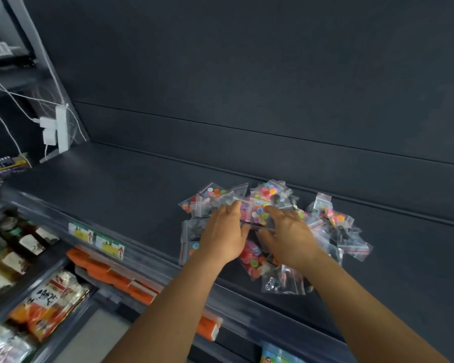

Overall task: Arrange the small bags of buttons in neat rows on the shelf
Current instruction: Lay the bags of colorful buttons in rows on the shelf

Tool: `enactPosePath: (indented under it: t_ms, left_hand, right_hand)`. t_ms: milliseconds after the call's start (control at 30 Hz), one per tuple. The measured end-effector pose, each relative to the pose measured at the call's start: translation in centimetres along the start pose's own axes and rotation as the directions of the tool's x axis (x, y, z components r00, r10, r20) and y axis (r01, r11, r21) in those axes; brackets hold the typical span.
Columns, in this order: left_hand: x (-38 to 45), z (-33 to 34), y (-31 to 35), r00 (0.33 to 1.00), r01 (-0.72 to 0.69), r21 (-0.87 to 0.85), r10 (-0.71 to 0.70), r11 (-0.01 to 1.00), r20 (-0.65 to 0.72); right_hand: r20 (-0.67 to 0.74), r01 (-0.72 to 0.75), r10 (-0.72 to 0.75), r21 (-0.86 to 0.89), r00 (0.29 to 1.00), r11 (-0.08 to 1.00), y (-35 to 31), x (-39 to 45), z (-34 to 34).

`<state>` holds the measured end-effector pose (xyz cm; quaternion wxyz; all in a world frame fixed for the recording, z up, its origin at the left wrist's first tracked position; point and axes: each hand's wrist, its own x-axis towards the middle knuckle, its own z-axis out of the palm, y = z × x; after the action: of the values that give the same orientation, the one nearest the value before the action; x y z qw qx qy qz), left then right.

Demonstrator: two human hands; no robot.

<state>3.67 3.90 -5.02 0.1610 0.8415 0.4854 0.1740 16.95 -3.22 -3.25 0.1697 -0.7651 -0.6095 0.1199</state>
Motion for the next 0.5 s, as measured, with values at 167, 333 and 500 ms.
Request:
enactPosePath:
  t_ms: [167, 333, 500]
  left_hand:
    - [2.2, 0.8, -0.3, 0.995, 0.078, 0.000, -0.078, 0.997, -0.062]
    - [3.6, 1.0, -0.1, 0.981, 0.122, -0.068, -0.130, 0.990, -0.141]
    - [3.8, 1.0, 0.2, 0.967, 0.192, -0.196, -0.220, 0.962, -0.131]
  right_hand:
    - [-0.015, -0.094, 0.093, -0.021, 0.996, 0.995, 0.0, 3.2, 1.3]
    - [-0.068, -0.125, 0.124, -0.007, 0.990, 0.992, 0.2, 5.5, 2.0]
    - [-0.115, -0.176, 0.203, 0.209, 0.972, 0.962, 0.3, 6.0, 2.3]
